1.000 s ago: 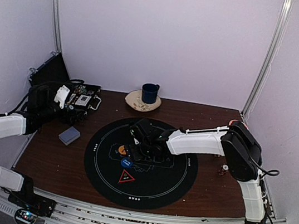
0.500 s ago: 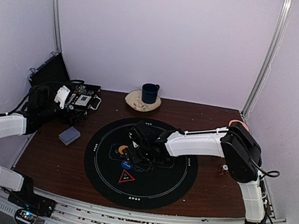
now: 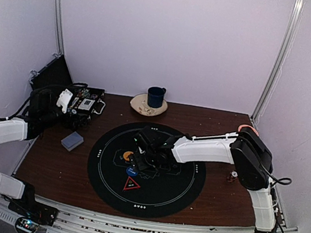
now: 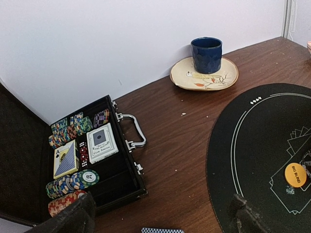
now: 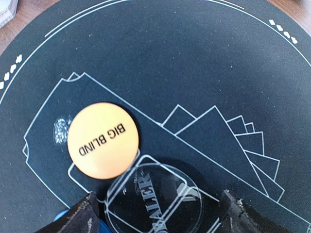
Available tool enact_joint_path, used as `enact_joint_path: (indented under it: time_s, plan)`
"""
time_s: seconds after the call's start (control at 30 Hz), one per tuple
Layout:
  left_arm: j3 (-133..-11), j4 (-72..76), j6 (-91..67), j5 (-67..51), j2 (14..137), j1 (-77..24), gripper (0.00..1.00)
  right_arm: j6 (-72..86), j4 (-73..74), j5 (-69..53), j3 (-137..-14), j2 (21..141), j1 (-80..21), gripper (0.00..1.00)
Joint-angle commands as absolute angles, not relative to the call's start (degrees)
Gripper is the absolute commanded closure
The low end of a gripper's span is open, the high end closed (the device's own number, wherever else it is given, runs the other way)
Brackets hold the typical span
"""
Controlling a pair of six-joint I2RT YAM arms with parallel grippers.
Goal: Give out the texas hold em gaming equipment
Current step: Move the dealer button to the poker table mat.
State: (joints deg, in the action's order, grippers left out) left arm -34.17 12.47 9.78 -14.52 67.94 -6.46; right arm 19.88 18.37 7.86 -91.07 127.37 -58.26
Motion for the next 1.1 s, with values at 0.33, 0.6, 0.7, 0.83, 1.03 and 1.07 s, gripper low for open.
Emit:
enact_joint_path:
  time_s: [0.33,0.6,0.7,0.83,1.03,1.07]
  plan:
    - [-34.74,15.62,10.18,-13.95,69.17,-6.0,0.02,20.21,20.91,5.24,-90.55,125.54,-57.83,0.34]
    - [-34.86,15.56,10.09,-14.09,69.43,-6.0,0.02,20.71,19.78,7.62,-89.68,124.11,-57.56,0.38]
    - [-34.96,15.47,9.99,-13.94,69.35,-5.93,0.02,20.81,18.08,9.74,-88.57,122.49,-56.69,0.39]
    - [-34.99,15.3,10.01,-13.71,68.84,-6.05,0.02,20.75,16.65,9.56,-89.41,121.62,-54.59,0.43]
    - [-34.81,15.12,9.94,-13.34,67.94,-5.96,0.02,19.17,20.01,10.99,-97.18,125.36,-52.2,0.45]
    - [-34.81,15.12,9.86,-13.36,67.91,-6.03,0.02,19.22,20.94,11.23,-99.4,126.36,-51.66,0.44]
